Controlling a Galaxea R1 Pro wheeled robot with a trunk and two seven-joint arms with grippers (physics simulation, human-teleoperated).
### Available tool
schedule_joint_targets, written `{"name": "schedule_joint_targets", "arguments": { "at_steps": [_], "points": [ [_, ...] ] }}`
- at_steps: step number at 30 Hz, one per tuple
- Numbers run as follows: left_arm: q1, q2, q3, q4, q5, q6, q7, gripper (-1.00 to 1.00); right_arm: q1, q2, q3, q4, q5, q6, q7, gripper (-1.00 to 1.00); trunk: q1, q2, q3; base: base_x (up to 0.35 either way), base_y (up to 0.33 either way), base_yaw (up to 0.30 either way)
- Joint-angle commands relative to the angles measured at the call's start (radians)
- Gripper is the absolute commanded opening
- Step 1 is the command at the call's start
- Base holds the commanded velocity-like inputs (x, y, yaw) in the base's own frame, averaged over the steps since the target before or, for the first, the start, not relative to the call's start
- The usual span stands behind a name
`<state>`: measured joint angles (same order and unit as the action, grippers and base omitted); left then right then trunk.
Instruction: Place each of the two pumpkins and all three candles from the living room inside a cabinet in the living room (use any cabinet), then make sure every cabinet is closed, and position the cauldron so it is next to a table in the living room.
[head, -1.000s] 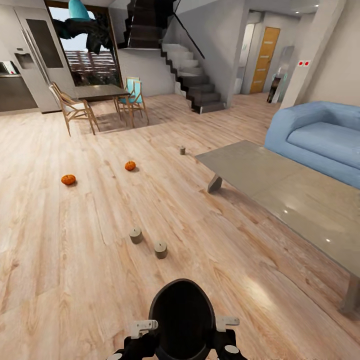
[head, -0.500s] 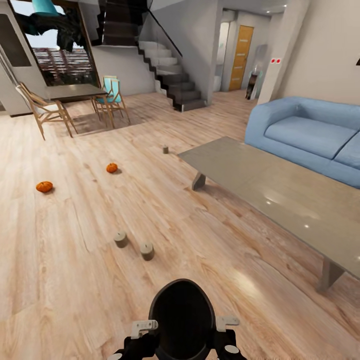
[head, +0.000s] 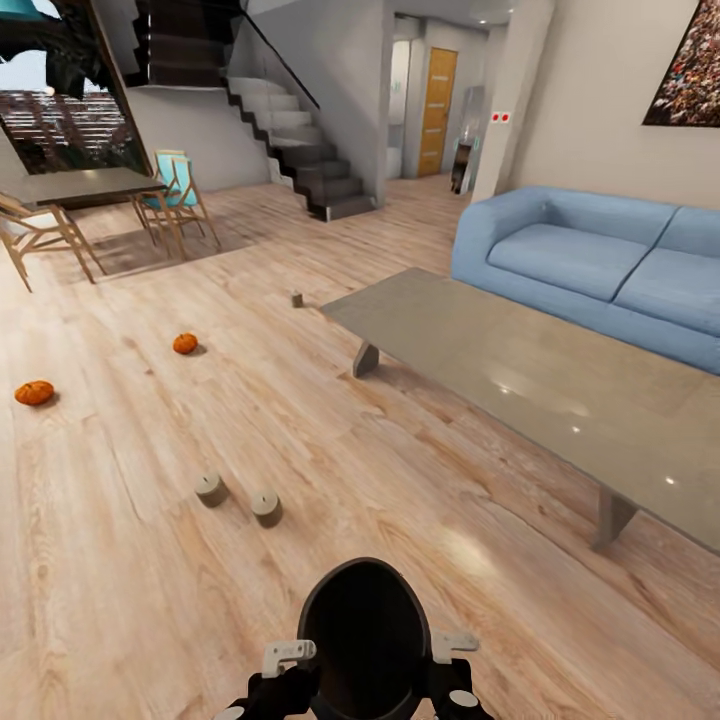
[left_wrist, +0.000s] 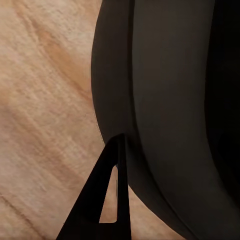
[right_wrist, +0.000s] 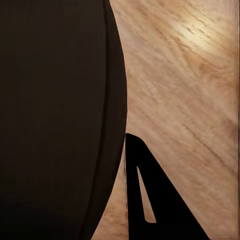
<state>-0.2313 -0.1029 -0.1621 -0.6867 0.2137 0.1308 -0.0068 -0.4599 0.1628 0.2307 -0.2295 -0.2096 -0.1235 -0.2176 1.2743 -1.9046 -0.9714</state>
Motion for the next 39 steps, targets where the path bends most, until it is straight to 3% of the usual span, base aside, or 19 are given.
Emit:
{"name": "schedule_joint_targets", "arguments": {
  "at_steps": [1, 21, 39],
  "points": [
    [0.000, 0.002, -0.001, -0.002, 0.006, 0.006, -0.001, -1.00, -0.002, 0.000, 0.007, -0.001, -0.012, -0.002, 0.001, -1.00, 0.000, 0.000, -0.001, 0.000, 0.000, -0.236],
    [0.000, 0.002, -0.001, -0.002, 0.006, 0.006, -0.002, -1.00, -0.002, 0.000, 0.007, -0.001, -0.011, -0.002, 0.001, -1.00, 0.000, 0.000, -0.009, -0.011, 0.012, -0.236],
    [0.000, 0.002, -0.001, -0.002, 0.006, 0.006, -0.002, -1.00, -0.002, 0.000, 0.007, -0.001, -0.012, -0.002, 0.001, -1.00, 0.000, 0.000, -0.014, -0.038, 0.223, -0.243]
  ]
}}
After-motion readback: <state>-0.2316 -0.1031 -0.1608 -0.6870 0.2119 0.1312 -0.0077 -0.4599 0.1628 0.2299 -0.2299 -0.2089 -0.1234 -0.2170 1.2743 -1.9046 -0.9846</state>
